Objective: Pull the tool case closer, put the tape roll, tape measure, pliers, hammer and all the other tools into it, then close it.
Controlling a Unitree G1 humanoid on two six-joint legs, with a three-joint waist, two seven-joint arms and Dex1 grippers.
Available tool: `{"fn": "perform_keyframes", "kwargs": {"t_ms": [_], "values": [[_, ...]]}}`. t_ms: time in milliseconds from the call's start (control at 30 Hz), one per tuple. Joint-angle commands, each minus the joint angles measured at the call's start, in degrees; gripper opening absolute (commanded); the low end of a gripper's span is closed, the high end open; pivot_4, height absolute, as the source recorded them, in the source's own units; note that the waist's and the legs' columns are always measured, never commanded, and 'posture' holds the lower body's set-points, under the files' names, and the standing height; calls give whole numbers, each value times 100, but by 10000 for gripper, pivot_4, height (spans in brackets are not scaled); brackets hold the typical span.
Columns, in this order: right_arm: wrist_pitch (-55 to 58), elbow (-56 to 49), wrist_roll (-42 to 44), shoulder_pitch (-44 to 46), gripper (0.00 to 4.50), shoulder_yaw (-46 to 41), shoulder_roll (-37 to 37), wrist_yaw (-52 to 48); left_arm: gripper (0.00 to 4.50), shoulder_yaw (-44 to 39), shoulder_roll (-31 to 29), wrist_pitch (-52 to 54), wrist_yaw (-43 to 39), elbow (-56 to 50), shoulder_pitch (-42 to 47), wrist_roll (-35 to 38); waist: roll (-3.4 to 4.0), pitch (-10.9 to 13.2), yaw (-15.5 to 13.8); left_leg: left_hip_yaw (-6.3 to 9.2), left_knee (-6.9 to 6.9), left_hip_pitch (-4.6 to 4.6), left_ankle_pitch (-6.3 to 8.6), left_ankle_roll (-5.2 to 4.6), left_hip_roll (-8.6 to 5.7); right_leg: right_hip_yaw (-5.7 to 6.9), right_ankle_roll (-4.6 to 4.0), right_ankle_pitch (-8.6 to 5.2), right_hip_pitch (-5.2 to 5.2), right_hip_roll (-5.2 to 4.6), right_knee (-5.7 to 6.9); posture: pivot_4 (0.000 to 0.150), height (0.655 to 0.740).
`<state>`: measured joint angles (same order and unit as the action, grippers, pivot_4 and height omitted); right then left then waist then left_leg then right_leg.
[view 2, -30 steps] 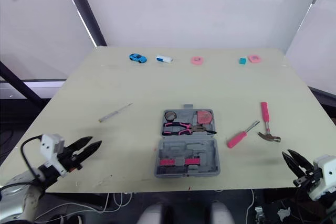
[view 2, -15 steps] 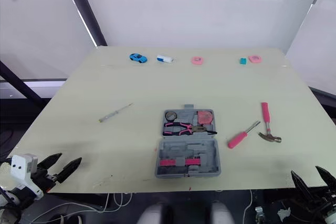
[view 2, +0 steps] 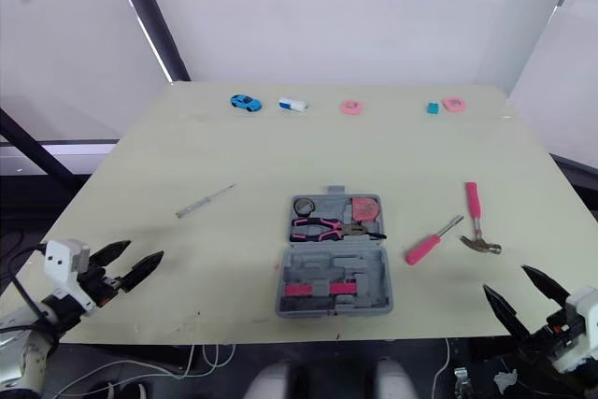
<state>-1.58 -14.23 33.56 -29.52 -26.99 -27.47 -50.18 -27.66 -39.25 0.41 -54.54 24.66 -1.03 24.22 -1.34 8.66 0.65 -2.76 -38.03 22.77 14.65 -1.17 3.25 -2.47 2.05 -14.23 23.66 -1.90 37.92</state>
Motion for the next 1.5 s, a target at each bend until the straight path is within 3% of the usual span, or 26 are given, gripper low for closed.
{"fn": "perform_keyframes", "kwargs": {"t_ms": [33,467,900,1167,1467,1500], "values": [[284,-581,206,81,44851,176,-235,-149,45000,208,-154,-90,48,62,292,-208,-1,0,-1,-1,0,1,0,0,-2,0,0,0,0,1,0,1500,7400],[1251,-1723,561,1070,44851,1123,-779,-233,45000,1224,-162,236,660,751,2079,-1033,-12,2,-8,-10,-7,7,-1,-1,-18,14,22,13,-8,23,2,1500,7400],[1079,-1470,141,1807,44851,1524,-560,-61,45000,2090,-260,-87,947,4024,4456,-2163,-42,18,-6,2,-21,17,-1,-1,-19,16,24,15,-13,42,3,1500,7400],[1134,-1667,84,1840,44851,1573,-532,48,45000,2196,-116,-88,848,4821,4910,-2427,-48,22,-6,4,-21,19,-1,-1,-17,19,24,15,-12,44,6,1500,7400],[1154,-1746,34,1843,44851,1567,-532,159,45000,1973,-21,68,1343,5136,5028,-2455,-48,22,-6,4,-22,18,-1,-1,-17,18,24,16,-12,44,8,1500,7400],[1156,-1747,33,1854,44979,1555,-543,168,42569,1985,-14,65,1414,5152,5045,-2499,-48,22,-7,4,-23,18,-1,-1,-17,18,24,16,-13,44,8,1500,7400]]}}
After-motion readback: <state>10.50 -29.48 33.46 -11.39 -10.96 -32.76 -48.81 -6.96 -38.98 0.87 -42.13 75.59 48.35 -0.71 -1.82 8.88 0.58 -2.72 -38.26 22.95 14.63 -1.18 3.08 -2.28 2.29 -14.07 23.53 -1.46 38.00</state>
